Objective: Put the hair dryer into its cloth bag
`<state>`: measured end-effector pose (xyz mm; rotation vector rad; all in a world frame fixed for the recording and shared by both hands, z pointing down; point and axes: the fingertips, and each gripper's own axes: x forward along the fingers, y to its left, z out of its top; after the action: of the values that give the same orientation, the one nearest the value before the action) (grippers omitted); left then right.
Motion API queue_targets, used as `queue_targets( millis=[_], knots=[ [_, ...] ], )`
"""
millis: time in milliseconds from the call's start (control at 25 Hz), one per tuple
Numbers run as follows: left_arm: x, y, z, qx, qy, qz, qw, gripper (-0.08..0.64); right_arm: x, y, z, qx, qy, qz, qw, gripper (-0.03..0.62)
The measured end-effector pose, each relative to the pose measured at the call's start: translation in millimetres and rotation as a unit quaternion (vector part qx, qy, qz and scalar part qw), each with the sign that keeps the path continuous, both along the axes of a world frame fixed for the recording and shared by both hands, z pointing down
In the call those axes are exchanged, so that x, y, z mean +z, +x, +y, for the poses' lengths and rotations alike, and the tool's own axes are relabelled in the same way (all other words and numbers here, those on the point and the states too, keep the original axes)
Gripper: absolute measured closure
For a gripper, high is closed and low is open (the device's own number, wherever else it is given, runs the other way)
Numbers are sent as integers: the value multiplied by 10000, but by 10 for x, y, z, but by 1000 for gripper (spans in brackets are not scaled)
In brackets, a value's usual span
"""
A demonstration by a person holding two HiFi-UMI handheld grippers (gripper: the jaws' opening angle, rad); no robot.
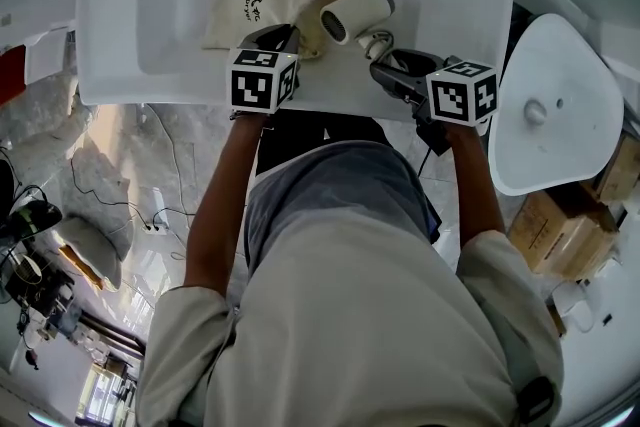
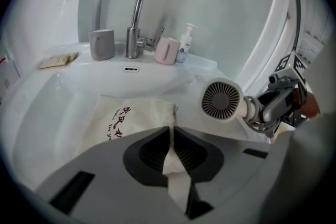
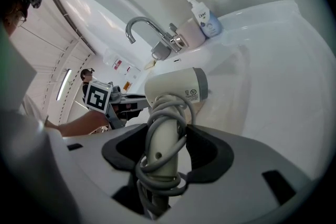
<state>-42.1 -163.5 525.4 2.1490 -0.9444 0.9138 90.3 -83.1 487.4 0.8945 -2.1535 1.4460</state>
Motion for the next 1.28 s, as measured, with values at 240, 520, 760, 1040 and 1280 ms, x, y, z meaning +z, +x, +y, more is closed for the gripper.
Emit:
queue_targets(
  millis=[240, 520, 760, 1040, 1280],
  knots=[
    [-32, -27, 14, -45, -28, 117, 9999, 526, 73, -101, 14, -321, -104, 186, 9993, 353],
    [-45, -12, 48, -123, -126, 267, 9995, 526, 197, -162, 60, -728, -310, 435, 9959, 353],
    [-64, -11, 52, -164, -155, 323, 9992, 526, 319, -171, 64, -925, -476, 684, 9922, 353],
    [-54, -26, 78, -126, -165, 339, 9992, 526, 428, -271, 62, -1229, -565, 862, 9871, 353],
    [-83, -42, 86, -78, -143, 369, 9992, 526, 487, -392, 41, -1333, -601, 984, 9843, 353]
  ],
)
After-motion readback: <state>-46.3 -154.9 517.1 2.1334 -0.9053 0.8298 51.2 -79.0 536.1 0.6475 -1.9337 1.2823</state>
